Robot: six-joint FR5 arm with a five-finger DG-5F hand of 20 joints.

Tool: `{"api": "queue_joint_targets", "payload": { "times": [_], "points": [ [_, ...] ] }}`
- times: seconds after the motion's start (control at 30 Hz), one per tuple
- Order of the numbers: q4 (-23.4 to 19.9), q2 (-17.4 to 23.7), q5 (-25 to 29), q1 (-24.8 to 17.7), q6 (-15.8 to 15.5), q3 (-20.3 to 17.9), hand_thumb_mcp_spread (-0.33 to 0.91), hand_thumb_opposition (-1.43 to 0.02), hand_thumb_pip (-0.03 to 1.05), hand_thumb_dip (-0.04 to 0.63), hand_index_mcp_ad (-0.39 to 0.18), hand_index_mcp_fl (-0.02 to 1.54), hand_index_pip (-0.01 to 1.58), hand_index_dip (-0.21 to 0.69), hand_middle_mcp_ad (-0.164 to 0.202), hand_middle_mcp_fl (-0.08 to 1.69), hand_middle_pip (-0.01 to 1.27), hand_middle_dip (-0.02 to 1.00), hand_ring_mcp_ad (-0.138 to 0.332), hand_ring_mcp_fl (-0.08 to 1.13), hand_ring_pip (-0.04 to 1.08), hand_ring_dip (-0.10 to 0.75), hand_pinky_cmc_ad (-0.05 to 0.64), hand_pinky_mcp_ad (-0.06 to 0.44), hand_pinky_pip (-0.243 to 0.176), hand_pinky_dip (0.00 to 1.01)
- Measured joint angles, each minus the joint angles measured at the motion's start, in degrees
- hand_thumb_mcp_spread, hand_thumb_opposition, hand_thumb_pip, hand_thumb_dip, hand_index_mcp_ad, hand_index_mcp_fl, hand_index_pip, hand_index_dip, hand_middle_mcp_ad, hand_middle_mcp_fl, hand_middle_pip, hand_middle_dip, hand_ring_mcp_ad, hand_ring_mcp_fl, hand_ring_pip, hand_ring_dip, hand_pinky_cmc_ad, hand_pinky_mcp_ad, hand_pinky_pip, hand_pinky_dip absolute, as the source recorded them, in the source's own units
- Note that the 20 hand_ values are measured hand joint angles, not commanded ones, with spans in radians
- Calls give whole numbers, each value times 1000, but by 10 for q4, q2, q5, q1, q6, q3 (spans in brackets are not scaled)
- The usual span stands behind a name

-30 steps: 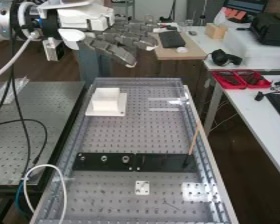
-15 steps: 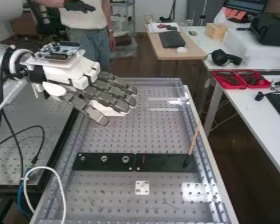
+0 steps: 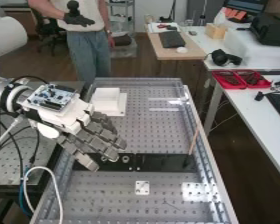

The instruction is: Grab the larger nut and place it in the white container

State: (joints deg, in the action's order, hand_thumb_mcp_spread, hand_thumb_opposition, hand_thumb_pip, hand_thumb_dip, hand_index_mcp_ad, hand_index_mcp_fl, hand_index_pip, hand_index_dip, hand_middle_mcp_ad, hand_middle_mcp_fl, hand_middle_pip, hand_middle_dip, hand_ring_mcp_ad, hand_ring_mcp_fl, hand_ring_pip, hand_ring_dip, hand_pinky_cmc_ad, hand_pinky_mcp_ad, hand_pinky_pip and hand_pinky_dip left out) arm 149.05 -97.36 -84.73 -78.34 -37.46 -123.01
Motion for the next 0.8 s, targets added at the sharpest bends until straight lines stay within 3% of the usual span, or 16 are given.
{"api": "queue_joint_targets", "payload": {
  "times": [0.43, 0.8],
  "points": [
    [-69, -61, -46, 23, -47, -7, 309, -885, 721, 188, -187, 9, 1508, 108, 89, 3, 136, 206, 164, 0, 79, 96, 346, 312, -89, 433],
    [-99, -83, -84, 38, -97, -12, 326, -897, 721, 206, -209, 3, 1545, 188, 87, 0, 134, 211, 166, 0, 82, 99, 346, 304, -89, 405]
  ]
}}
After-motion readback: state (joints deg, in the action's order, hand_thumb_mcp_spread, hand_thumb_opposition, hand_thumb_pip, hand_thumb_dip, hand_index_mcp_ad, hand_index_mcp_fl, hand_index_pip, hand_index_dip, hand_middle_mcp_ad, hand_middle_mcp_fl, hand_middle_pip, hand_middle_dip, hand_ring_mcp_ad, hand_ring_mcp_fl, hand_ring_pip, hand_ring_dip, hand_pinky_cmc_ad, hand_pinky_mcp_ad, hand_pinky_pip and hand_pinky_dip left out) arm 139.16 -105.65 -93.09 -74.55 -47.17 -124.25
